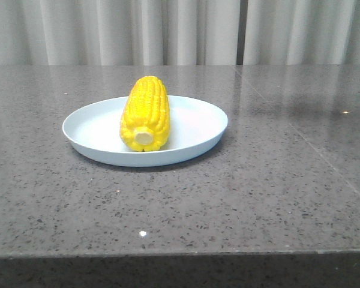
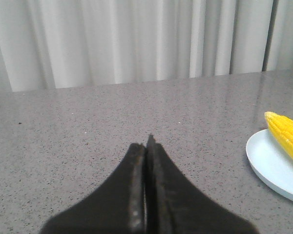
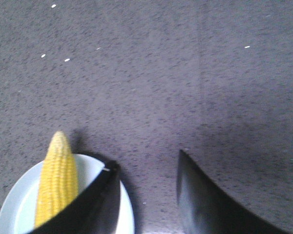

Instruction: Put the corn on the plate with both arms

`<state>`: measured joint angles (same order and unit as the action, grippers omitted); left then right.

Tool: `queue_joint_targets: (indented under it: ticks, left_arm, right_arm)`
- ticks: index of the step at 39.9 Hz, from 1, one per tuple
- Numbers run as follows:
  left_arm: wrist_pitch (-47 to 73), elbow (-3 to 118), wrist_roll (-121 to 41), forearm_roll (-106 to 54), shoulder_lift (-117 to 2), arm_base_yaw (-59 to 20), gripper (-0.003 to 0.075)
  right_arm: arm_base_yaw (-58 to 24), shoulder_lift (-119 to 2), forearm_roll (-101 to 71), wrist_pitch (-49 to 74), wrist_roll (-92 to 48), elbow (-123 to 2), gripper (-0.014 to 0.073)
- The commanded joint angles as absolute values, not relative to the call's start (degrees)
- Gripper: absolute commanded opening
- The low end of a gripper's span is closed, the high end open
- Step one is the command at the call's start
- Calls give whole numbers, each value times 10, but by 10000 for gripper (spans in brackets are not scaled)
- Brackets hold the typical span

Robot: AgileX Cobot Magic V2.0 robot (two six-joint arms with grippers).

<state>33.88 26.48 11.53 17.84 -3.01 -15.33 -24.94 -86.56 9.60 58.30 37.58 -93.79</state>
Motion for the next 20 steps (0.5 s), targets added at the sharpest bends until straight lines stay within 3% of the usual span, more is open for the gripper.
queue_joint_targets:
  ticks: [1, 6, 13, 20]
  left_arm:
    - [296, 279, 122, 183, -39, -152, -20]
    - [296, 279, 122, 183, -39, -152, -20]
    - [296, 279, 122, 183, -39, -152, -20]
    - [296, 279, 122, 183, -39, -152, -20]
  right_arm:
    - [-197, -819, 83, 590, 329, -956, 80]
    - [-137, -794, 83, 634, 293, -955, -70]
    - [-96, -738, 82, 641, 208, -905, -62]
    - [-101, -631, 82, 574, 140, -771, -62]
